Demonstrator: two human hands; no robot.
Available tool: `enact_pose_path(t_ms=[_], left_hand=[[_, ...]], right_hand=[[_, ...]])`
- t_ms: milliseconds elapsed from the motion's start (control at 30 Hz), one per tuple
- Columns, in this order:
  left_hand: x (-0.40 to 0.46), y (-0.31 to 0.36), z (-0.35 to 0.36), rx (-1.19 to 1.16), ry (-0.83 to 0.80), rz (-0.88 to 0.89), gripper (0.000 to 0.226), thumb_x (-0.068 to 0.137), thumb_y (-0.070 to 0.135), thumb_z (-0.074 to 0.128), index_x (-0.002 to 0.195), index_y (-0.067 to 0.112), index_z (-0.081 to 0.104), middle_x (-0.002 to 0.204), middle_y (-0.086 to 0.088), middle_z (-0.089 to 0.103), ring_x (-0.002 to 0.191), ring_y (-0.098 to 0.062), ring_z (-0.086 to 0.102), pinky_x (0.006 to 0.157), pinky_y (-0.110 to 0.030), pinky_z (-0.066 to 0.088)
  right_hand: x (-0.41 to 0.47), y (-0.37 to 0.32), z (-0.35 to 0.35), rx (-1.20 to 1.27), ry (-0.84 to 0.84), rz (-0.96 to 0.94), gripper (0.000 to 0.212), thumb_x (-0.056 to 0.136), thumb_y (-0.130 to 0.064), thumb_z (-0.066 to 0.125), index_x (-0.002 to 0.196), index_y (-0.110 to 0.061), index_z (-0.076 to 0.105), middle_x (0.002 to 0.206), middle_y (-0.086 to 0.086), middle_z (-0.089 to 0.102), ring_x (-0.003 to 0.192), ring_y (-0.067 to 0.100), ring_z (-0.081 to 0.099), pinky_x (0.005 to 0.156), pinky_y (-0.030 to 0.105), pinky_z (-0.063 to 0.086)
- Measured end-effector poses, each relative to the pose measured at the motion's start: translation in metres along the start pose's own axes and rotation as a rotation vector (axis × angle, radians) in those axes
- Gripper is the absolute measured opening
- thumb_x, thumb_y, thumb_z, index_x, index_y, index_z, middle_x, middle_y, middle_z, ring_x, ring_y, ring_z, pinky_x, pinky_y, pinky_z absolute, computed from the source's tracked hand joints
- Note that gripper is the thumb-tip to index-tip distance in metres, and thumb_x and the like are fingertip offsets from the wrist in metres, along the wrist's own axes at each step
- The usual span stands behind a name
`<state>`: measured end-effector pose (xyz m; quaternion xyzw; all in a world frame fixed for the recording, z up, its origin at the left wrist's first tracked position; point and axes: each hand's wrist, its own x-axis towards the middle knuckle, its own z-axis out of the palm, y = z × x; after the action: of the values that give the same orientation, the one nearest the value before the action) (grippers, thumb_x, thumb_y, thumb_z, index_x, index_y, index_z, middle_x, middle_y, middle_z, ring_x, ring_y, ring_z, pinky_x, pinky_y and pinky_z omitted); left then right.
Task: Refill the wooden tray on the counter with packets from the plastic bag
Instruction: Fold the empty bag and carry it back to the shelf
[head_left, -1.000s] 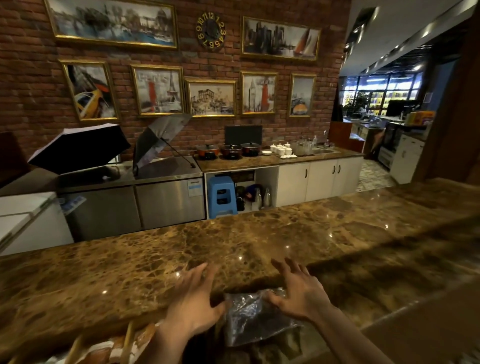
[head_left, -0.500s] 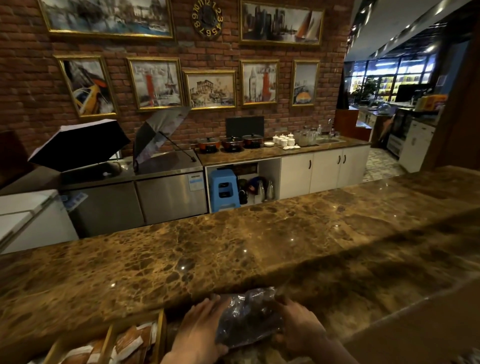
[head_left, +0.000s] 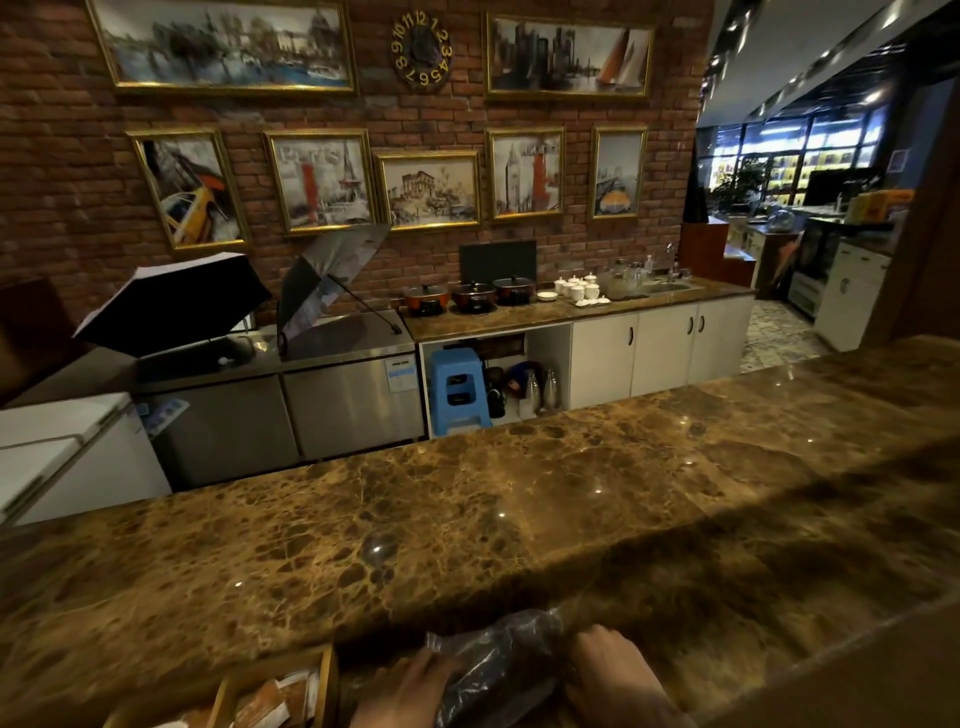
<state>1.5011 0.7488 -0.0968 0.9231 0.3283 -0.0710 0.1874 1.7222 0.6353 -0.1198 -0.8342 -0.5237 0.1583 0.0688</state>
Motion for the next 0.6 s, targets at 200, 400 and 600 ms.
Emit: enact_pose_path(t_ms=[200,400,600], left_hand=[[0.001,-0.007,-0.016,-0.101,0.077,-0.028,0.085,0.086,0.068,0.054,0.156,0.041,0.017,0.165,0.008,0.019,0.15,-0.014,0.026,0.123,-0.037,0.022],[-0.001,-0.008,-0.051,-0.253,0.237,0.107,0.087,0.069,0.07,0.071,0.139,0.071,0.02,0.163,0.03,0.001,0.152,-0.006,0.013,0.126,-0.035,0.017],[0.018,-0.007,-0.098,-0.198,0.349,0.082,0.075,0.088,0.038,0.073,0.142,0.06,0.027,0.161,0.023,0.023,0.146,-0.015,0.032,0.118,-0.041,0.035]], right_hand=[[-0.004,-0.016,-0.022,0.015,0.153,-0.031,0.031,0.094,-0.033,0.054,0.121,-0.03,0.067,0.132,-0.001,0.063,0.12,0.021,0.061,0.098,0.032,0.048],[-0.004,-0.032,-0.056,0.09,0.359,-0.033,0.022,0.088,-0.031,0.058,0.105,-0.033,0.071,0.11,-0.012,0.073,0.103,0.013,0.068,0.085,0.026,0.05],[0.0,-0.045,-0.103,0.087,0.501,-0.085,0.019,0.09,-0.028,0.059,0.103,-0.034,0.072,0.105,-0.017,0.073,0.1,0.007,0.067,0.083,0.025,0.051]])
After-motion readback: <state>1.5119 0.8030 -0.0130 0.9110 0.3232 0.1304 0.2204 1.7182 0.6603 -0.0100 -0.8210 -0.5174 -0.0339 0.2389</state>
